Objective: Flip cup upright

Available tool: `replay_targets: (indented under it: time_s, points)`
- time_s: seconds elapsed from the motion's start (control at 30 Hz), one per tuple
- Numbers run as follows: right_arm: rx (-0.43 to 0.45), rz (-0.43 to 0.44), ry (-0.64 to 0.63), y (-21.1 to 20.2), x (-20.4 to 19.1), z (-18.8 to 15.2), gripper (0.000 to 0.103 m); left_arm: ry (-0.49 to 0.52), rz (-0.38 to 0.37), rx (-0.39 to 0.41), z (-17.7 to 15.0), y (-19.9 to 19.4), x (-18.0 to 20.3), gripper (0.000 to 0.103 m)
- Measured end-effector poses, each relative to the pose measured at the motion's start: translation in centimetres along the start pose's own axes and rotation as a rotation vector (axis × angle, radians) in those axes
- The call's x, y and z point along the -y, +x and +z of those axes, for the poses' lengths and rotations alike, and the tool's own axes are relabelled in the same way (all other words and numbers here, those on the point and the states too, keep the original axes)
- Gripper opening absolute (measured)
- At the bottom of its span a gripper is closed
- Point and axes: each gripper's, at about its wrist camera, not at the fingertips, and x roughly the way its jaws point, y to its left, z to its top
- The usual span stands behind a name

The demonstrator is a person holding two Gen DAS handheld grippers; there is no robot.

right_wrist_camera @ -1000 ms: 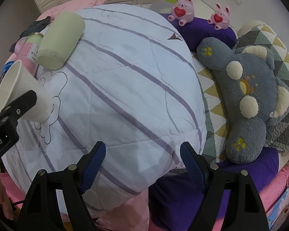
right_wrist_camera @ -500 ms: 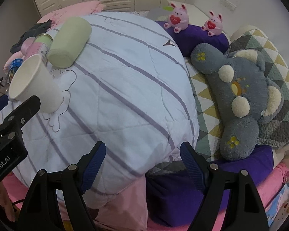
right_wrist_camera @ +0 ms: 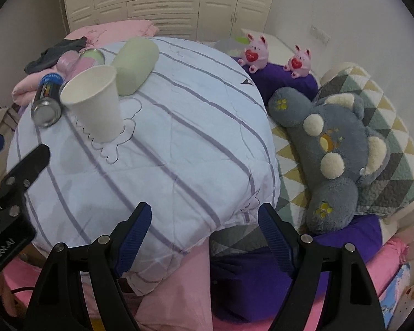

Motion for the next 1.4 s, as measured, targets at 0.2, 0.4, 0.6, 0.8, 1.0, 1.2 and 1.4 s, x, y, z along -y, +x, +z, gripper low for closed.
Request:
replay_targets:
  time_s: [0.2, 0.4, 0.6, 0.8, 1.0, 1.2, 1.4]
  points:
    - [0.067, 0.039, -0.047, -1.5, -2.3, -0.9, 0.081, -0.067, 0.015, 0.084, -0.8, -1.6, -2.1, 0.094]
    - [0.181, 0.105, -0.021, -2.9, -3.1, -1.0, 0.081, -0.077, 0.036, 0.146, -1.1, -2.2, -3.4, 0.095]
    - [0.295, 0.106, -0.033, -3.5, -4.2, -1.0, 0.081, -0.104, 0.034, 0.195, -1.3, -2.1, -4.2, 0.095]
    - [0.398, 0.107, -0.014, -3.7, -4.4, -1.0, 0.081, -0.081, 0.079, 0.257, -1.4, -1.9, -4.0, 0.095]
    - [0.475, 0.101, 0.032, -3.4, -3.8, -0.9, 0.081, -0.067, 0.079, 0.279, -1.7, -1.1, -3.3, 0.095]
    - [0.534, 0.07, 0.06, -3.0, -3.6, -1.3, 0.081, -0.099, 0.05, 0.292, -2.1, -0.3, -3.4, 0.095]
    - [0.577, 0.071, 0.063, -2.6, -3.9, -1.8, 0.081, -0.131, 0.067, 0.343, -2.7, -0.5, -3.7, 0.098]
